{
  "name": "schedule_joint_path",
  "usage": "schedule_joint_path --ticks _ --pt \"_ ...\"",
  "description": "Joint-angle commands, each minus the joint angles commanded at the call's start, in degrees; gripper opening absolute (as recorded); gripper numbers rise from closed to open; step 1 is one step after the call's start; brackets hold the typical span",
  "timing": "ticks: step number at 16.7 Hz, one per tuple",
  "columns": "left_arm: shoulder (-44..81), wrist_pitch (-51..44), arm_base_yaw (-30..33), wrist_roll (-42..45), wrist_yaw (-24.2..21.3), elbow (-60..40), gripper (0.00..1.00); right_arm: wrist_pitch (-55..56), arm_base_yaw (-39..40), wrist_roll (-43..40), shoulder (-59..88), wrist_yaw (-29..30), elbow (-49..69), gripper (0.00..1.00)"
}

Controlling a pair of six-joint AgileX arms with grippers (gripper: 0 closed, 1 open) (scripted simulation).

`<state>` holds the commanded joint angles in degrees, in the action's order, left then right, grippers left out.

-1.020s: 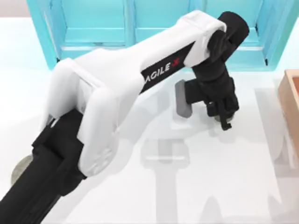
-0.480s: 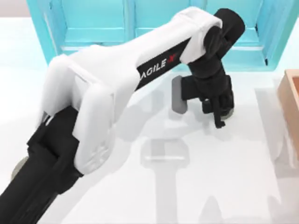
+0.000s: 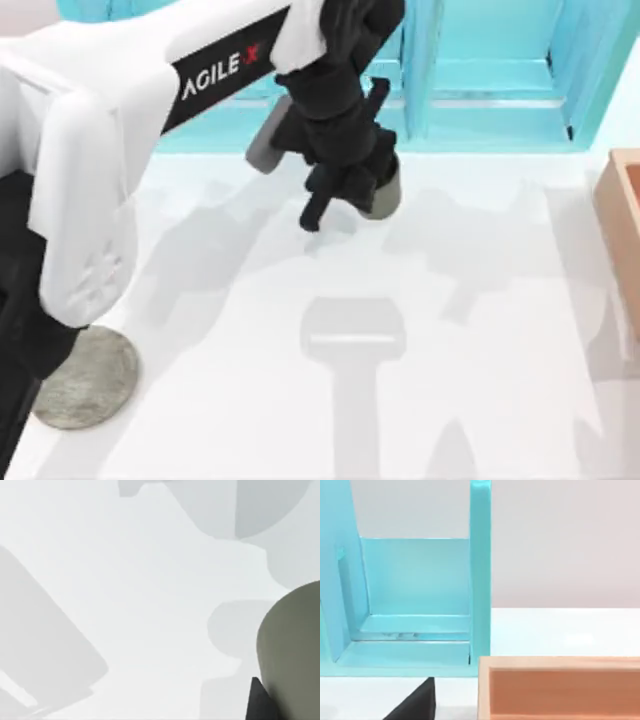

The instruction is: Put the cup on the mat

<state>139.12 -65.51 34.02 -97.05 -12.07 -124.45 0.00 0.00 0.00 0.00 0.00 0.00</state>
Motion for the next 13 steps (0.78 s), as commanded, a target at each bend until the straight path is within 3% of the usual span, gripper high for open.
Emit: schedule_joint_path --ticks 9,13 --pt "-21.4 -6.1 -16.4 57.5 7.3 29.4 0.0 0.0 0.0 0.0 0.0 0.0 0.0 1.0" --pt "-29.8 -8.1 -22.9 77.9 10.2 40.3 0.0 0.0 0.0 0.0 0.0 0.0 0.0 1.0"
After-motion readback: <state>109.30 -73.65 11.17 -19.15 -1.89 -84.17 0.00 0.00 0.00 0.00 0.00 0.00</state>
